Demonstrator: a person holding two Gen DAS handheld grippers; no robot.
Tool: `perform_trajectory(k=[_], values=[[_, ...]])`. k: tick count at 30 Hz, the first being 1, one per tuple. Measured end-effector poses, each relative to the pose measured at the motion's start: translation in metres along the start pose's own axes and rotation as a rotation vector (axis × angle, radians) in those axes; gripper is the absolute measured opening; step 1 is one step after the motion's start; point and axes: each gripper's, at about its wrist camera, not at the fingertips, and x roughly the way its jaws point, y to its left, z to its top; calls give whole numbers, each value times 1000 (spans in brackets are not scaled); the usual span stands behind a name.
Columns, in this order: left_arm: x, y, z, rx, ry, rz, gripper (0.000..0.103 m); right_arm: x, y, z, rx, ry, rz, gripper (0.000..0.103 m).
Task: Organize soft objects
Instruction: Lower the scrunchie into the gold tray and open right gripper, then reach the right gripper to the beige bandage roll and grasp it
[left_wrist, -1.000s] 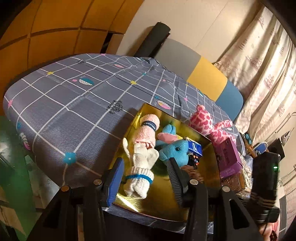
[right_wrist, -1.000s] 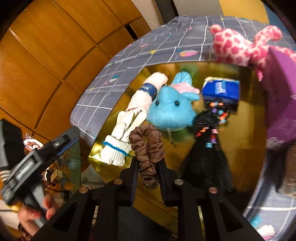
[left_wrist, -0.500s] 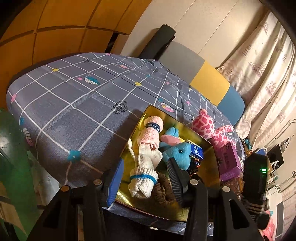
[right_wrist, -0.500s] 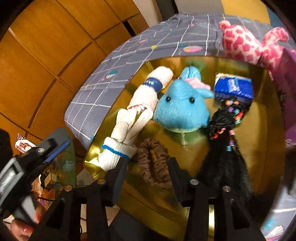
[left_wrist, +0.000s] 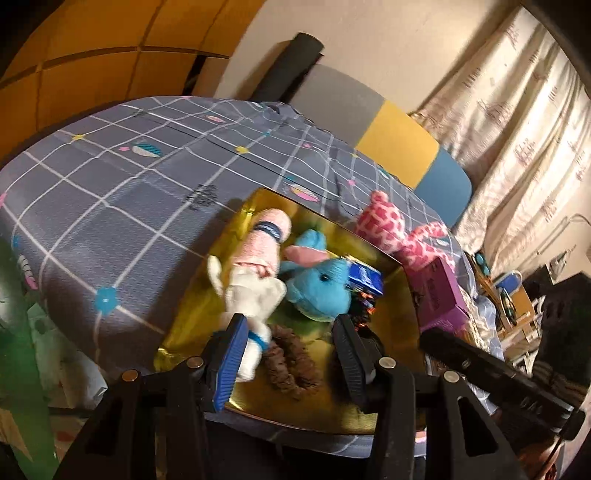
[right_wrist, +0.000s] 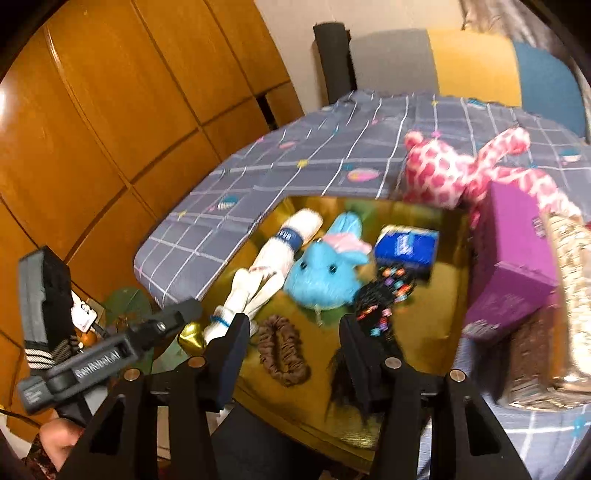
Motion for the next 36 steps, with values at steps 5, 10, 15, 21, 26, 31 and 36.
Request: perform_trajectory(k=[5,10,15,21,26,31,36], values=[[7,-26,-1,63,20,-33,49,-29,-15,5,12,-68,-25,52],[14,-56,-4,128,43,-73,49,-71,-43,10,32,-164,-79,53],[23,-85,-7,177,68,-118,49,-113,-89,10,117,-246,-157,54],[31,-122,-15,246,99,-176,49,-155,-156,1,231,-314,-286,56],[38,-150,-24,289,127,-223,49,-167,-225,-7,318,-309,-421,56],[45,-166,-31,317,152,-235,49,-144,-291,-4,299,-190,-494,56],[50,-176,-34,327,171,-217,49,-107,-345,15,249,-79,-391,56]])
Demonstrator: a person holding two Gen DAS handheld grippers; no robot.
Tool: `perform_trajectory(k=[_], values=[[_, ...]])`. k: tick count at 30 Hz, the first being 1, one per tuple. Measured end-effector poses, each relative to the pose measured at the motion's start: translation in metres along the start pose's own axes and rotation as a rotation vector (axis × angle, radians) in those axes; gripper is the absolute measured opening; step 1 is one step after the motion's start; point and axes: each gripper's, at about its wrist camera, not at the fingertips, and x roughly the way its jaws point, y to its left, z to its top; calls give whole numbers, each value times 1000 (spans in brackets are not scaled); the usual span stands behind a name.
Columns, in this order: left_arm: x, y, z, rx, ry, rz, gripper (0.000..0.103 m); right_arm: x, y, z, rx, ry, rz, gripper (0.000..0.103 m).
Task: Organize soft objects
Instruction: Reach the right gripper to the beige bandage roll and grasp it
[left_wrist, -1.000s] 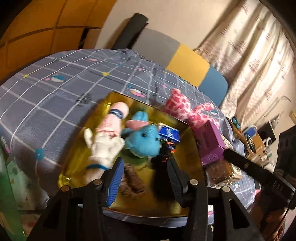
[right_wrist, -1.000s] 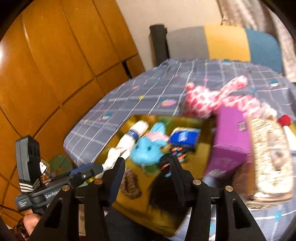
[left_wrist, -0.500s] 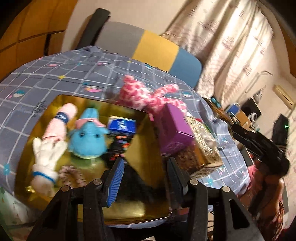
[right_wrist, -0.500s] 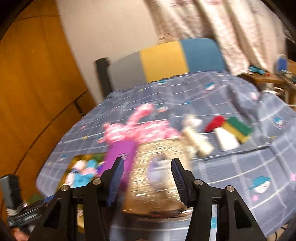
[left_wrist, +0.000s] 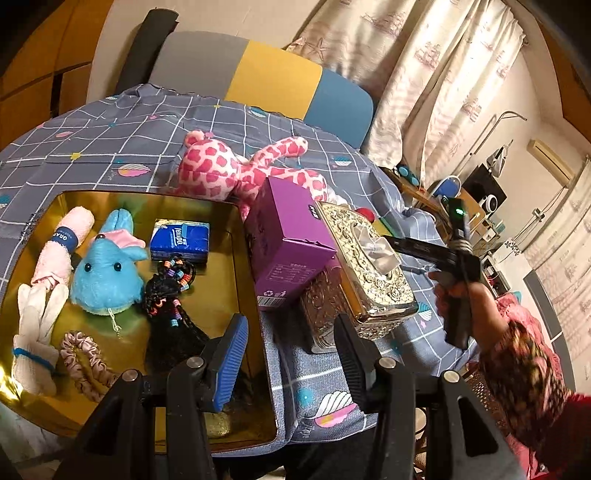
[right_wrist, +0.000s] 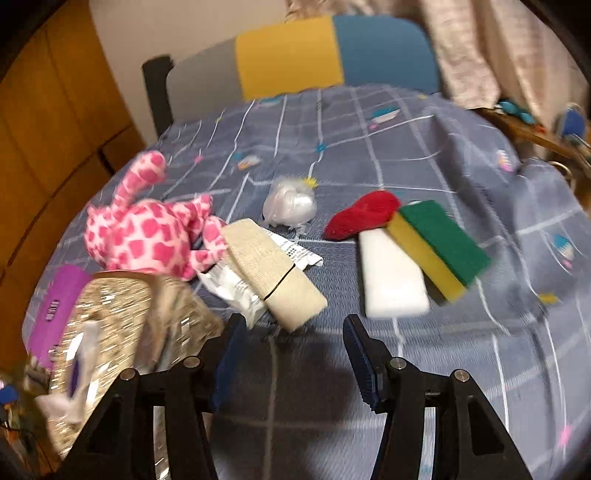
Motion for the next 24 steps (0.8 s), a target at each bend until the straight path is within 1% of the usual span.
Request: perform_trajectory(k=[2,4,6,8,12,14,17,21,24], values=[[1,-2,1,2,2,14,49,15,-3,6,-28,30,15,56],[3,-3,3,0,4,20,49,37,-4,14,-60,85,28,56],[4,-4,5,0,7,31,49,52,-2,18,-82,104,29,55],[7,-6,9,3,13,32,49,64,-2,21,-85,120,60,55],[14,-18,18,36,17,31,49,81,-2,22,-79,128,93,50],[18,-27,24,67,17,26,49,81,-4,21,-66,110,95,48],[26,-42,33,111,19,13,49,76,-11,18,-24,85,128,44],[41,-66,48,167,28,-5,49,56,-18,6,-13,49,125,43],[55,-84,64,199,43,-3,49,39,-25,-1,-14,28,123,43]])
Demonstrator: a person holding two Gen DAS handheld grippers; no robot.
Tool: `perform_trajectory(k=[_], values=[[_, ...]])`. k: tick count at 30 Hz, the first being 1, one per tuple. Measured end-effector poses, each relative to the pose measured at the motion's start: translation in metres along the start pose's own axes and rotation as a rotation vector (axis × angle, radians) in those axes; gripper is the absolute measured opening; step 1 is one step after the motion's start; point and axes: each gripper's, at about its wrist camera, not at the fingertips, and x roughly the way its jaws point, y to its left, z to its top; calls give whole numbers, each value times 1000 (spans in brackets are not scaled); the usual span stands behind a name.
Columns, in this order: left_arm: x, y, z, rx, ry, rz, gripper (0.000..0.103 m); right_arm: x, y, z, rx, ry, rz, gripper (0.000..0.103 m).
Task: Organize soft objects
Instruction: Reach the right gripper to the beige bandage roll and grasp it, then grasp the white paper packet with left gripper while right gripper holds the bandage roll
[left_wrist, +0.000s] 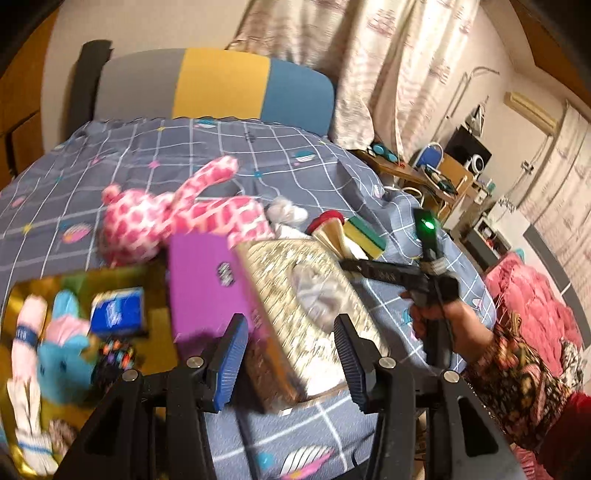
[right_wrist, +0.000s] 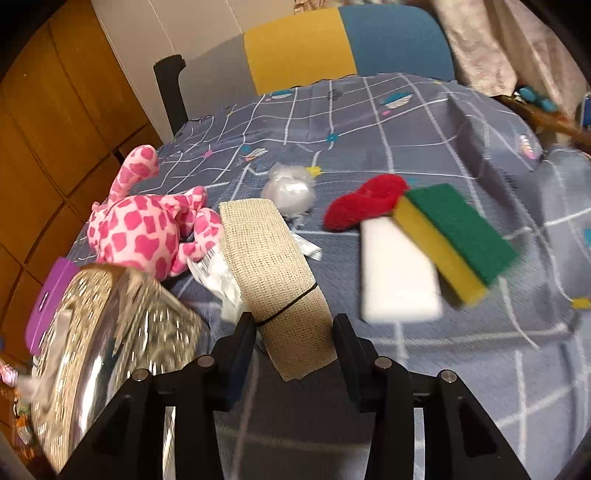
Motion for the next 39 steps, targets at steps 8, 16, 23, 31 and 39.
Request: perform_trajectory(k=[8,16,23,31,39], values=[[49,-36,69,45,87,20,65,-47,-35,-27,8,20,-57,43],[142,-78,110,179,274,146,70,-58,-70,-59,61,37,-42,44],[221,-85,127,239,441,246,73,-62,-59,-53,44,56,-35,44],[296,-73,122,269,618,323,76,-58,-59,-52,99,86,9,44],[322,-62,122,245,664,357,83,-63,-51,-49,86,71,37,44]])
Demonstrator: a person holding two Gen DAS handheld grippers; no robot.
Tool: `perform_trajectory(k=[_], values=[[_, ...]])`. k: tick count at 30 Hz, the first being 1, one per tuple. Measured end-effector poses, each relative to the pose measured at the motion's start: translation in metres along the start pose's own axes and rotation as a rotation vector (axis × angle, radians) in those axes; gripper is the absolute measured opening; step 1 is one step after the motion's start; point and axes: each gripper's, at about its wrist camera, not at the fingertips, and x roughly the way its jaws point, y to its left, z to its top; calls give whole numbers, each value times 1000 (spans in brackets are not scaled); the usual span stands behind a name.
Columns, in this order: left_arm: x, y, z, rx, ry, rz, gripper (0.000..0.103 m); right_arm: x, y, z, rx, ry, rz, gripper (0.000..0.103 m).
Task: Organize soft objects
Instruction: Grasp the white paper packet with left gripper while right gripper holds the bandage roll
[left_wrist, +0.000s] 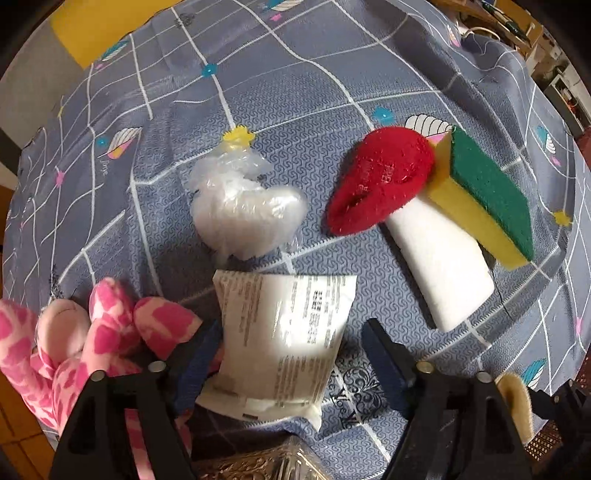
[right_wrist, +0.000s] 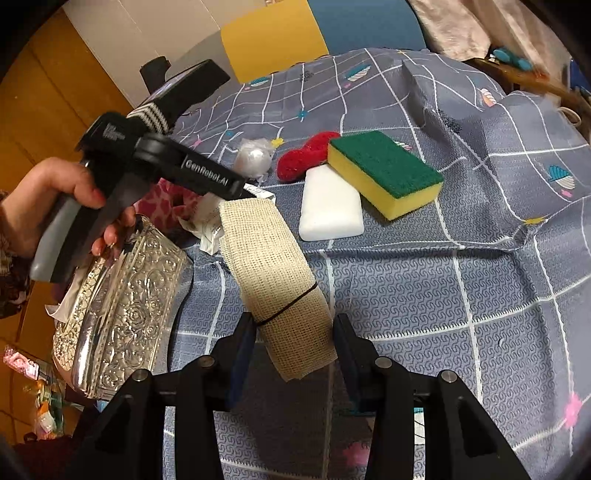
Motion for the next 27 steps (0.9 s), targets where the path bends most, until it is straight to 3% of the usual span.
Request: perform_trajectory(k=[7,10,12,19,27], values=[[25,-12,12,54,147,62,83,0,0,1,9,9,-2,44],[31,-14,14,56,164,85,78,-1,-1,2,13,7,-1,44],[31,-13,16,32,151,63,69,0,-3,2,15,7,0,44],[24,-13,13,20,100,41,63,4,-7,4,36,12,-7,44],[-27,-11,-10,-8,-84,-60,62,5,-12,4,55,10,-15,44]])
